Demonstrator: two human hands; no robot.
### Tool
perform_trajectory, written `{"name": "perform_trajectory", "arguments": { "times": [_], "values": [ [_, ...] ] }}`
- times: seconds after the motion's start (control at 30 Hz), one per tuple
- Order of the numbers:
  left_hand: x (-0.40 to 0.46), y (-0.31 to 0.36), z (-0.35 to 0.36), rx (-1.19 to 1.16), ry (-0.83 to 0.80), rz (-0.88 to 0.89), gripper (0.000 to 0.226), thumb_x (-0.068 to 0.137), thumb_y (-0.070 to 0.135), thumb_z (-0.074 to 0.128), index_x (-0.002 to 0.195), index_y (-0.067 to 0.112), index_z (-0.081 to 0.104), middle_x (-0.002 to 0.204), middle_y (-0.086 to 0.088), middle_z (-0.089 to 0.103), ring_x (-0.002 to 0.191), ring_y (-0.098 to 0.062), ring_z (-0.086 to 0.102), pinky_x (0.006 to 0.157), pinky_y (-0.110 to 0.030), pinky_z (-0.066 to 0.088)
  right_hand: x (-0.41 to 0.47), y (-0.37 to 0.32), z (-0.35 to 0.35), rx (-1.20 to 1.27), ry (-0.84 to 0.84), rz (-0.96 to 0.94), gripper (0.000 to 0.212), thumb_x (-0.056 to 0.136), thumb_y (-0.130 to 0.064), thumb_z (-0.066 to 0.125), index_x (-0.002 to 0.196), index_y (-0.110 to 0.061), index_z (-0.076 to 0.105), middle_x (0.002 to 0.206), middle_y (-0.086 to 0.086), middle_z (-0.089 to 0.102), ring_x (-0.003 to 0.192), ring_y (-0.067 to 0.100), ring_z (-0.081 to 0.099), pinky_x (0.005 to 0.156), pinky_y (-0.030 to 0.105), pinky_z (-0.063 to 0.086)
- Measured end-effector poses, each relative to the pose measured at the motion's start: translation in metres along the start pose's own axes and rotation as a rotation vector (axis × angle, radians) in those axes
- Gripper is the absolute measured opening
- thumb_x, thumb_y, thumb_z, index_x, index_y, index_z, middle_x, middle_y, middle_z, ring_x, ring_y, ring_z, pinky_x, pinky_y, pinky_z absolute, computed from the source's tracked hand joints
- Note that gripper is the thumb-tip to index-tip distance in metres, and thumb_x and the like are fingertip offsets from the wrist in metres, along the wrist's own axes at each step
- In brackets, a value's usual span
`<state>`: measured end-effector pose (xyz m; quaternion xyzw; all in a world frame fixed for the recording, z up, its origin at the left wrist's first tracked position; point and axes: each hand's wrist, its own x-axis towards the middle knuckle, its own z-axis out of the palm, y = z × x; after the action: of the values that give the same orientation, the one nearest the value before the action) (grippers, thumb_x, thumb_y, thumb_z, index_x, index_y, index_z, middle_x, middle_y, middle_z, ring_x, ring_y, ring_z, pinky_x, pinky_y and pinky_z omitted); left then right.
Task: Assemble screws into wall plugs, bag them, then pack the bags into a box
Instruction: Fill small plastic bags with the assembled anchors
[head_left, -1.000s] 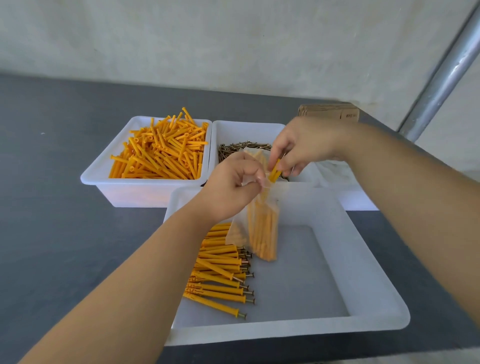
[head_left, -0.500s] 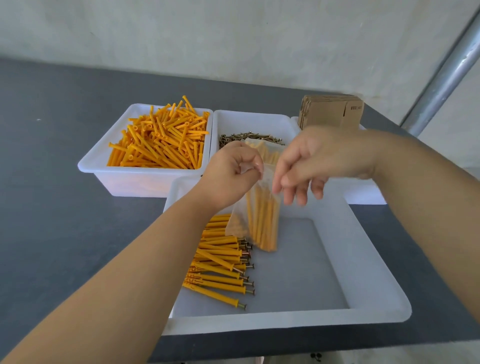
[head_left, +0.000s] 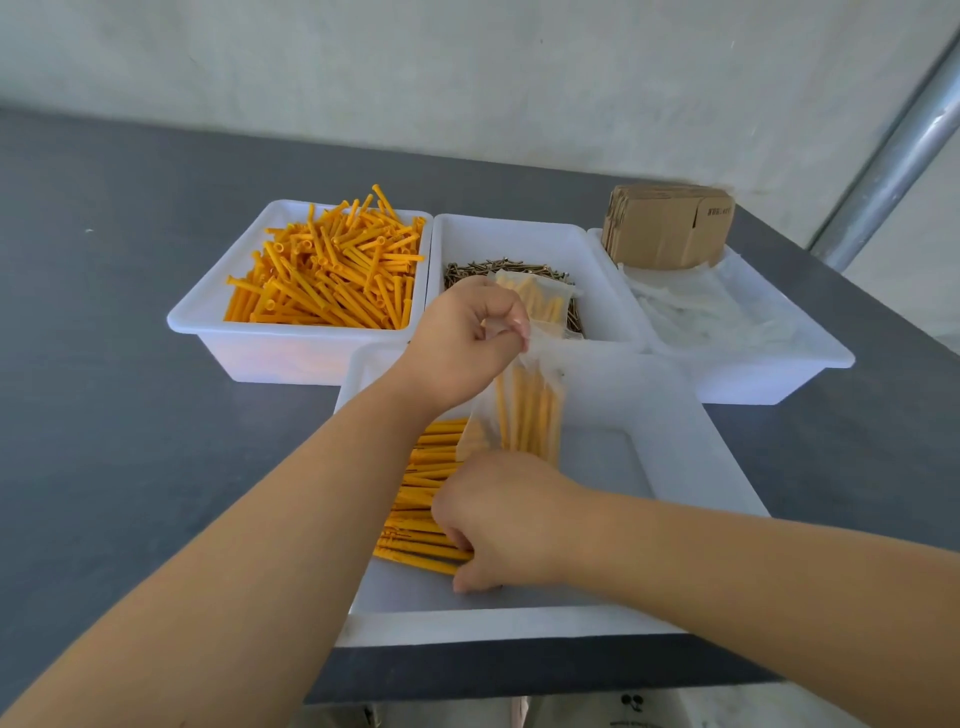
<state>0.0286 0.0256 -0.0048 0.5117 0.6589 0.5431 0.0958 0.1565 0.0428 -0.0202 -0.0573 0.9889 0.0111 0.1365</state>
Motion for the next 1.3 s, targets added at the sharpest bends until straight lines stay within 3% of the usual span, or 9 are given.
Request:
{"name": "perform_trajectory", "arguments": {
  "times": [0.1,0.23,0.37,0.5,0.67,0.8,1.0,1.1,1.3],
  "values": [
    [0.0,0.0,0.0,0.001,-0.002,-0.007,0.036,0.081,-0.011,0.058,0.069,0.023,0.064,0.09,-0.011,0.061,0.093,-0.025,0.058,0.081,-0.054,0.051,-0.002,-0.003,0.004,-0.023,-0.01,0.03,0.03,0.087,-0.034,0.068,0.068,-0.017,0.053,0.063,-0.003,0.045,0.058,0.013,0.043,0.044,0.024,0.031],
    [0.001,0.0,0.001,0.016,0.005,-0.009,0.034,0.081,-0.01,0.059,0.07,0.022,0.065,0.09,-0.01,0.062,0.093,-0.026,0.059,0.083,-0.053,0.051,-0.001,-0.008,0.008,-0.099,-0.026,0.02,0.04,0.09,-0.027,0.064,0.059,-0.019,0.04,0.061,-0.003,0.042,0.053,0.013,0.038,0.043,0.023,0.028],
    [0.0,-0.001,0.001,0.009,0.005,-0.014,0.03,0.081,-0.011,0.06,0.072,0.017,0.066,0.093,-0.016,0.062,0.093,-0.028,0.06,0.084,-0.053,0.051,-0.005,-0.005,0.007,-0.127,-0.005,0.02,0.038,0.086,-0.024,0.064,0.057,-0.019,0.041,0.06,-0.002,0.043,0.054,0.015,0.041,0.047,0.023,0.032],
    [0.002,-0.002,0.001,0.017,0.005,-0.013,0.031,0.081,-0.01,0.06,0.071,0.019,0.066,0.095,-0.018,0.062,0.094,-0.029,0.059,0.083,-0.054,0.051,-0.011,0.0,0.001,-0.133,-0.012,0.039,0.028,0.083,-0.023,0.062,0.059,-0.018,0.047,0.061,-0.002,0.046,0.067,0.021,0.055,0.053,0.026,0.042],
    [0.002,-0.005,0.001,0.024,-0.003,-0.008,0.029,0.08,-0.01,0.059,0.072,0.016,0.067,0.092,-0.016,0.062,0.093,-0.028,0.059,0.082,-0.054,0.051,-0.011,0.005,-0.012,-0.063,-0.026,0.056,0.03,0.082,-0.027,0.065,0.06,-0.017,0.048,0.062,0.0,0.049,0.061,0.019,0.05,0.055,0.026,0.047],
    [0.002,-0.003,0.0,0.014,-0.001,-0.009,0.035,0.081,-0.011,0.059,0.069,0.022,0.066,0.094,-0.017,0.061,0.092,-0.028,0.059,0.081,-0.055,0.051,-0.009,0.009,-0.022,0.12,-0.047,0.044,0.011,0.082,-0.024,0.067,0.083,-0.014,0.073,0.078,0.002,0.068,0.075,0.019,0.061,0.059,0.029,0.049],
    [0.003,-0.002,-0.001,0.023,-0.01,-0.003,0.034,0.08,-0.011,0.06,0.069,0.021,0.065,0.093,-0.018,0.062,0.093,-0.026,0.059,0.08,-0.053,0.052,-0.012,0.032,-0.034,0.559,-0.031,0.08,0.017,0.092,-0.016,0.065,0.107,-0.018,0.075,0.078,0.0,0.076,0.073,0.006,0.07,0.077,0.026,0.057],
    [0.003,-0.002,-0.001,0.02,-0.013,-0.009,0.03,0.079,-0.01,0.06,0.07,0.018,0.066,0.092,-0.018,0.062,0.091,-0.027,0.059,0.08,-0.053,0.052,-0.025,0.05,-0.041,0.715,0.033,0.137,0.015,0.091,-0.012,0.069,0.103,-0.018,0.074,0.081,0.005,0.075,0.072,0.017,0.073,0.073,0.035,0.061],
    [0.003,-0.001,0.0,-0.007,-0.028,-0.007,0.034,0.081,-0.01,0.06,0.071,0.022,0.064,0.09,-0.012,0.061,0.094,-0.025,0.058,0.082,-0.054,0.052,-0.085,0.127,-0.101,0.772,0.347,0.389,0.016,0.086,-0.003,0.072,0.088,-0.018,0.077,0.076,0.005,0.075,0.073,0.012,0.072,0.062,0.019,0.056]
  ]
}}
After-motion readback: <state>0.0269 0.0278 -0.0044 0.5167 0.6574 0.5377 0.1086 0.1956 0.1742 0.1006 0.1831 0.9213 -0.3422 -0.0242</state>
